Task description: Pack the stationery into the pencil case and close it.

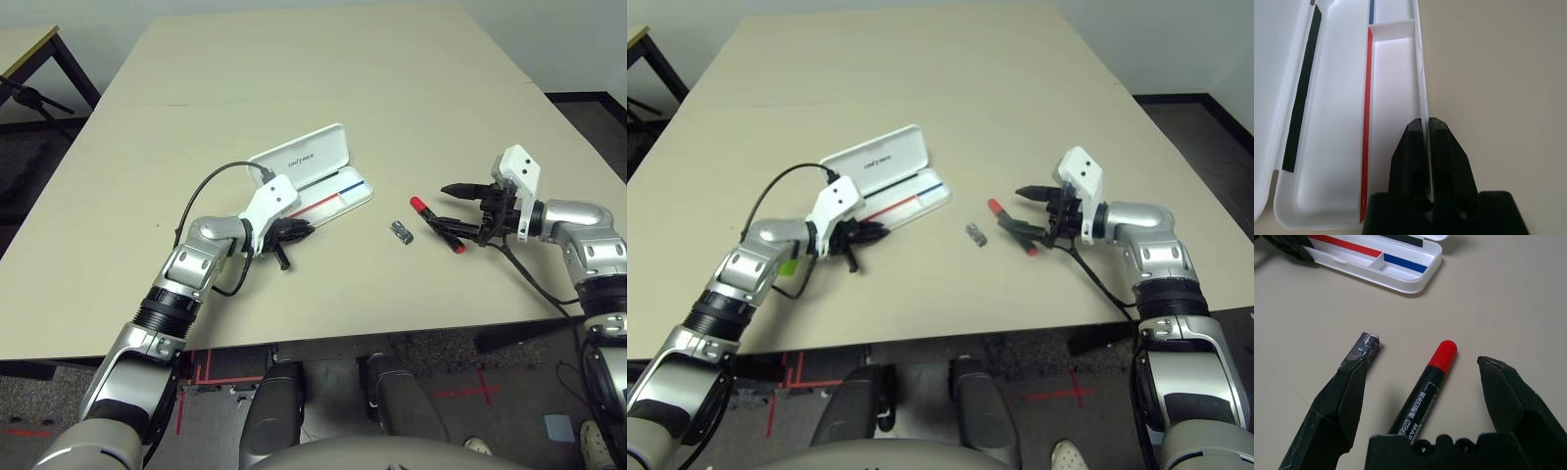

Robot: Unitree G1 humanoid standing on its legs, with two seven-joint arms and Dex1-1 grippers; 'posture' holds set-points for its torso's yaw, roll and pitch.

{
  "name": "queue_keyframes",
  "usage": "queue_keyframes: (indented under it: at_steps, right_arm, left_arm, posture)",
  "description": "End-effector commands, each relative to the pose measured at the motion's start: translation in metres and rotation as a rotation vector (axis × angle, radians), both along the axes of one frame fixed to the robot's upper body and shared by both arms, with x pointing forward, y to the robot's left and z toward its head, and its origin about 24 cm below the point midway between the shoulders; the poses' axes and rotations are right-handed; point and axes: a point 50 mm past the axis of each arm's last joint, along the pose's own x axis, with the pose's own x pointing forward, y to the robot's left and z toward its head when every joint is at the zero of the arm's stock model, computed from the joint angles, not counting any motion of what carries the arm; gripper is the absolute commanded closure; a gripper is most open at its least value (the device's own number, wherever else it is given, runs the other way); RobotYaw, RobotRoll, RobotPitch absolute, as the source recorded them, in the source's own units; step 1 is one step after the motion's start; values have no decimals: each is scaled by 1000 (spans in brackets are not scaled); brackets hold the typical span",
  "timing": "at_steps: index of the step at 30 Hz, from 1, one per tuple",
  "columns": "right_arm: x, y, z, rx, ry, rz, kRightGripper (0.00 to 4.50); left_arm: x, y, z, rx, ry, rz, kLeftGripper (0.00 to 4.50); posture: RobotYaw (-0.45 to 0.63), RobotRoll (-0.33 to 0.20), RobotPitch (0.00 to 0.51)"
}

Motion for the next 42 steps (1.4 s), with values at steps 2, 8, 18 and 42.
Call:
queue_keyframes:
  at_steps: [2,8,18,42]
  right_arm:
    - [-2,3,-3,-3,-3,13,0]
    - [-2,3,-5,-6,-1,15,0]
    - [2,6,-5,-8,-7,23,0]
    - [-2,9,-5,-5,45,84,0]
  left_arm:
    - [-5,8,5,29,-20,-63,4479]
    - [-20,23,13,41,-64,-154,4479]
    - [-47,27,8,70,-94,-322,4479]
    - [-51,32,-10,141,-107,-358,584]
  posture:
    - [-67,0,143]
    - [-58,0,141]
    - [-36,0,141]
    - [-39,0,141]
